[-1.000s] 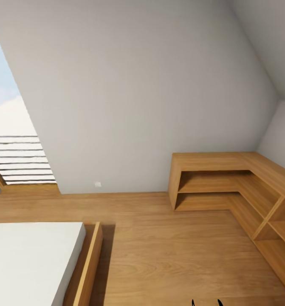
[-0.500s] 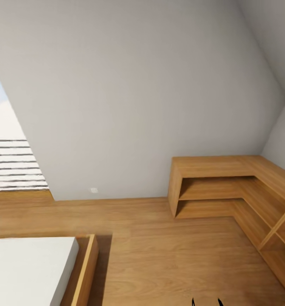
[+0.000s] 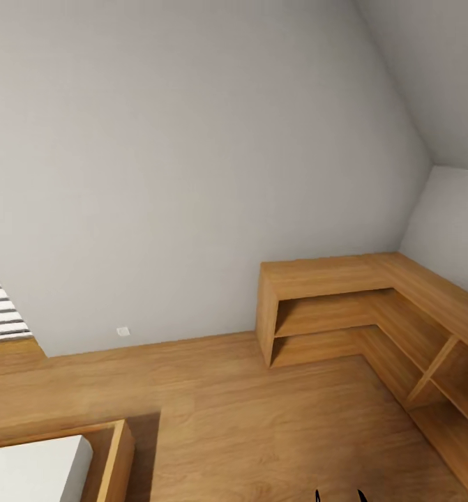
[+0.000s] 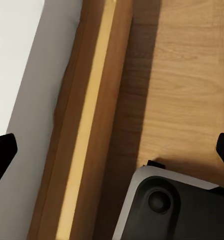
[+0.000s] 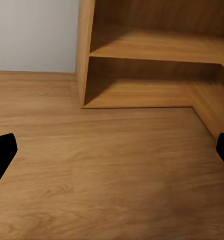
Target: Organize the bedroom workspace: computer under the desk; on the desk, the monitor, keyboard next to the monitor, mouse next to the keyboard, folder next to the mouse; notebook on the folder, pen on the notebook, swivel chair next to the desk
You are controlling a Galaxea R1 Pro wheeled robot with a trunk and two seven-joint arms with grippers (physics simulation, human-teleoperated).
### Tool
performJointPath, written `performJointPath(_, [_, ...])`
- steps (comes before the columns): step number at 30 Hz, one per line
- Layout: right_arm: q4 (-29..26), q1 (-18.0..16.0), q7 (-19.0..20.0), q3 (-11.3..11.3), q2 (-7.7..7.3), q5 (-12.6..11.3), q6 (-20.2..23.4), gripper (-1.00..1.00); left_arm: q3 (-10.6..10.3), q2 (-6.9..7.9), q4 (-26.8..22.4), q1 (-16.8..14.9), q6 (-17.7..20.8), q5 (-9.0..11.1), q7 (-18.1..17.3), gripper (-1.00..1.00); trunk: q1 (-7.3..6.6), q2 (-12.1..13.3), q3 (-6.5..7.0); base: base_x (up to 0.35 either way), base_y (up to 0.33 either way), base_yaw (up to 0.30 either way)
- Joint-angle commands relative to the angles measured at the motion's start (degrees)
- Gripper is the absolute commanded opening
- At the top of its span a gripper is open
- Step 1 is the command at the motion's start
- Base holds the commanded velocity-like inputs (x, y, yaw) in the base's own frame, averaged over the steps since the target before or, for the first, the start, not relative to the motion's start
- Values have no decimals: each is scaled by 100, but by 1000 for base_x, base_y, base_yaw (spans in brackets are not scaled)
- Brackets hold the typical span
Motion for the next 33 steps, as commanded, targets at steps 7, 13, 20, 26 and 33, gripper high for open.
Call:
performJointPath(7, [8,-6,-30,49,3,-23,-12,100,-46,4,-17,4,-1,26,39,100,7,-10,-10,323,0,-256])
performJointPath(13, [8,-6,-30,49,3,-23,-12,100,-44,4,-17,4,-1,26,39,100,7,-10,-10,323,0,-257])
performJointPath(20, [8,-6,-30,53,3,-23,-12,100,-20,4,-17,4,-1,26,47,100,7,-10,-2,170,0,-264])
performJointPath(26, [8,-6,-30,56,3,-23,-12,100,-18,4,-17,4,-1,26,48,100,7,-10,11,17,0,-273])
performJointPath(33, [8,-6,-30,58,3,-20,-12,100,-18,4,-17,4,-2,23,48,100,7,-10,29,3,0,-280])
